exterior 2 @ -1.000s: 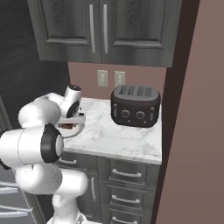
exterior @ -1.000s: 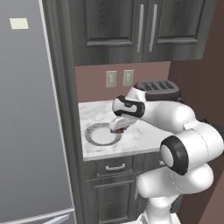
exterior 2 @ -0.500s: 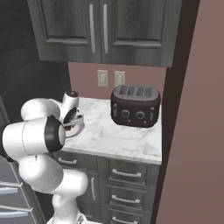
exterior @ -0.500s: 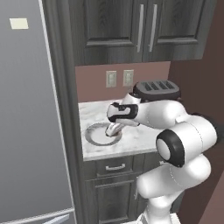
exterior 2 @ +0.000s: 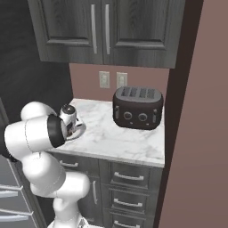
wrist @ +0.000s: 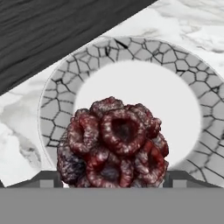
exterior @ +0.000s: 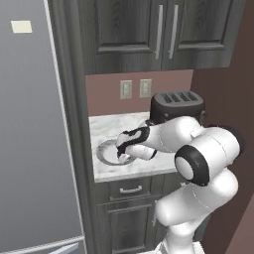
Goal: Take the baked cake out of the oven and place it on the plate for cooling. Then close the oven door.
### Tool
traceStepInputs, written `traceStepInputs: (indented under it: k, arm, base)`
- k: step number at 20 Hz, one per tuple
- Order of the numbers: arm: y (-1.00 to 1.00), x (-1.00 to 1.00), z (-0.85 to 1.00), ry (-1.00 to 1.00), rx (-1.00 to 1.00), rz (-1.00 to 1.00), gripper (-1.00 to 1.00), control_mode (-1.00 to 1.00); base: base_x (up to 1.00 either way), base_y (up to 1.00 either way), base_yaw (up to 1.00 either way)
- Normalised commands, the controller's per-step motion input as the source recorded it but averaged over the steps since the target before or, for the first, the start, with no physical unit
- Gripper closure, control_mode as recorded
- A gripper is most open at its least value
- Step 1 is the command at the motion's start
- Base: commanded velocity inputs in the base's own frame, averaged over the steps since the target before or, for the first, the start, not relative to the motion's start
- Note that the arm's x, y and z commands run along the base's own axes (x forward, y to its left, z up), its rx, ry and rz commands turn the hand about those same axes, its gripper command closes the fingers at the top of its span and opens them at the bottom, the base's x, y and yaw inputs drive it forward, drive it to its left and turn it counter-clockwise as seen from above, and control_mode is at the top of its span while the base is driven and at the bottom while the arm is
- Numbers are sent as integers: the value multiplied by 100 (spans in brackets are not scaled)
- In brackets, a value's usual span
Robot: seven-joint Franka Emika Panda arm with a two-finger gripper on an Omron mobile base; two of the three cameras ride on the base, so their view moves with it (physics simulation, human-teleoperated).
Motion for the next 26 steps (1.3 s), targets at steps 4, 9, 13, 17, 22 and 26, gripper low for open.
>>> traceStepInputs:
  k: [4,9,13,17,22,26]
  arm:
    - [1,24,-16,-10,0,0,100,-100]
    - [0,23,-3,-7,0,0,100,-100]
    - [9,13,0,-3,0,0,-100,-100]
    - [3,4,0,0,0,0,-100,-100]
    - [0,0,19,0,0,0,-100,-100]
    - [0,0,52,0,0,0,-100,-100]
  base:
    - [0,0,0]
    - [0,0,0]
    - [0,0,0]
    - [0,0,0]
    - [0,0,0]
    - [0,0,0]
